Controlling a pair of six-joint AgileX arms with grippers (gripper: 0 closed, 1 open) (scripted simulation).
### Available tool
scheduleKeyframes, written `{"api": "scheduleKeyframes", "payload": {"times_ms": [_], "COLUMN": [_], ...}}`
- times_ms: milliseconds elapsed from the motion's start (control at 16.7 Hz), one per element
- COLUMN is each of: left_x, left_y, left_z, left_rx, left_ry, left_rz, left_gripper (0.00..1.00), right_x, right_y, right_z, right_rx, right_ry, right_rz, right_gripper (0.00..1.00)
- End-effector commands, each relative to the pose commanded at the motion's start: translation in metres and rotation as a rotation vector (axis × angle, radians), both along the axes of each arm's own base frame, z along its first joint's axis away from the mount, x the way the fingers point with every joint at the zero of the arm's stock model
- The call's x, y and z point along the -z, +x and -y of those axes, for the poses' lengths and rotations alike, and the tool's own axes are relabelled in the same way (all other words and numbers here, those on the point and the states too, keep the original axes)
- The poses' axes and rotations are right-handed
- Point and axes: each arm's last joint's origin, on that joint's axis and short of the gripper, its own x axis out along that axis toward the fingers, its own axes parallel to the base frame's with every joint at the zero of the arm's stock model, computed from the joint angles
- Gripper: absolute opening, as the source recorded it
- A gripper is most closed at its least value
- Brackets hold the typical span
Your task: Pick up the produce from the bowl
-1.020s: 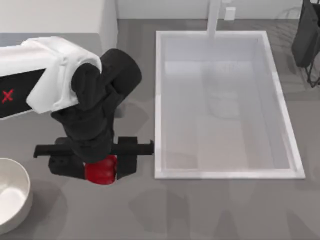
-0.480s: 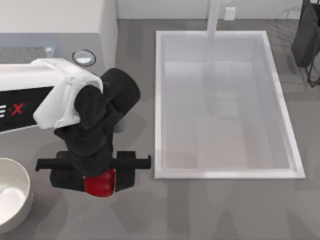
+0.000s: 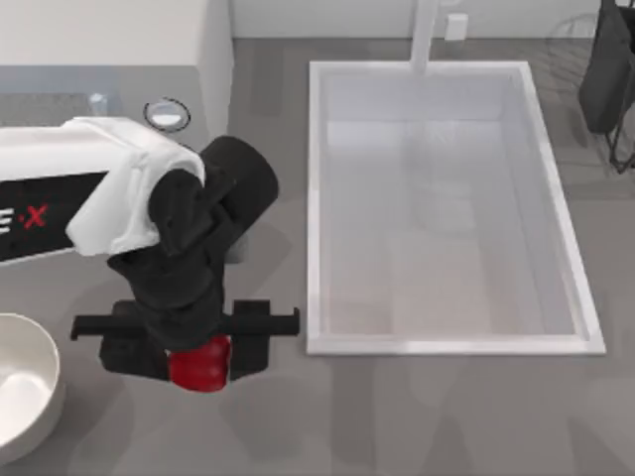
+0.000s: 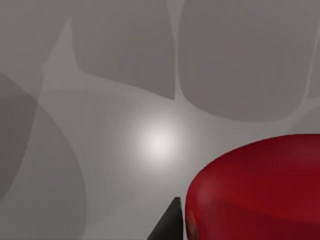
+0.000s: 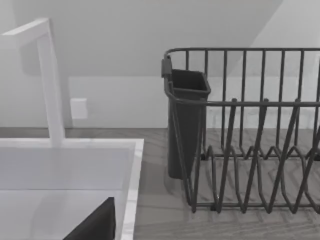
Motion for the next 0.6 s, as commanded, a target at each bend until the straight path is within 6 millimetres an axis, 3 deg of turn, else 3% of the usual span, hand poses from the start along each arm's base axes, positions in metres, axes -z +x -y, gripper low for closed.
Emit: {"api": "scheduleKeyframes", "payload": {"times_ms": [240, 600], "left_x": [0.0, 0.0], "left_y": [0.0, 0.0], "left_z": [0.0, 0.0], "left_rx": [0.0, 0.0], "left_ry": [0.0, 0.0], "left_rz": [0.0, 0.0], "left_gripper": [0.98, 1.0], "right_x": [0.0, 0.0], "right_y": [0.0, 0.0], "right_z": [0.0, 0.0], "right_rx": [0.0, 0.0], "right_ry": [0.0, 0.0], "right_rz": [0.0, 0.0], "right_gripper": [1.0, 1.0]}}
